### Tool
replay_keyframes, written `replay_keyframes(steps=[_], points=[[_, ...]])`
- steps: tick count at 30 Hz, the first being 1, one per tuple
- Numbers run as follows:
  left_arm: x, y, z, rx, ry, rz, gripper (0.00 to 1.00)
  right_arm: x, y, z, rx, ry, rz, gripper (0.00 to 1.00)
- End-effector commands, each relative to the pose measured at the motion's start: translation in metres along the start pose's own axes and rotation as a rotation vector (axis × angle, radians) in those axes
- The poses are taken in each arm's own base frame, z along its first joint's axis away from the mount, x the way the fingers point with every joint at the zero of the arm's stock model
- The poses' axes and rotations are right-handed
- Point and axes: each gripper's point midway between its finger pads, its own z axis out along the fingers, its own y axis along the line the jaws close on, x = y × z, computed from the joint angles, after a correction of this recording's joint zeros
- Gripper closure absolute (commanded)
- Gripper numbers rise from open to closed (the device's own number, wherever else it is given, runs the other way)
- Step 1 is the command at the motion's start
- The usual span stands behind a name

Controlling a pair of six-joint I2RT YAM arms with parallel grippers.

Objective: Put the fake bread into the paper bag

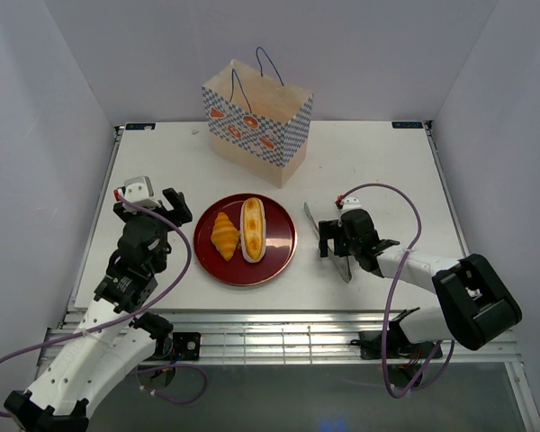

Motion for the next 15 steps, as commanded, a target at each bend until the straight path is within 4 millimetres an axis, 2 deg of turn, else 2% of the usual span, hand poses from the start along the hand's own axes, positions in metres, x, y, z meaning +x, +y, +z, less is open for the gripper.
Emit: replay_keyframes(steps=[1,3,4,5,9,12,13,15], points=[[0.002,0.000,0.000,0.000,0.006,0.010,0.09,0.003,0.004,-0.005,-0.018,0.032,0.008,0.02],[0.003,0.001,0.000,-0.003,0.006,0.011,0.09,-0.004,0.006,-0.008,-0.024,0.023,0.009,0.03],[0.002,0.001,0.000,-0.003,0.005,0.010,0.09,-0.008,0.007,-0.009,-0.028,0.019,0.008,0.10],[0.002,0.001,0.000,-0.003,0.005,0.010,0.09,-0.005,0.005,-0.012,-0.018,0.040,0.007,0.10],[0.002,0.001,0.000,-0.003,0.004,0.009,0.09,-0.028,0.007,-0.030,-0.016,0.005,0.005,0.10],[0.001,0.001,-0.001,-0.003,0.000,0.006,0.09,-0.058,0.008,-0.048,-0.008,-0.056,-0.004,0.10],[0.001,0.001,-0.001,-0.005,0.001,0.007,0.09,-0.081,0.010,-0.055,-0.007,-0.101,-0.006,0.10],[0.000,0.001,-0.001,-0.004,-0.004,0.005,0.09,-0.100,0.010,-0.069,0.003,-0.130,-0.023,0.10]])
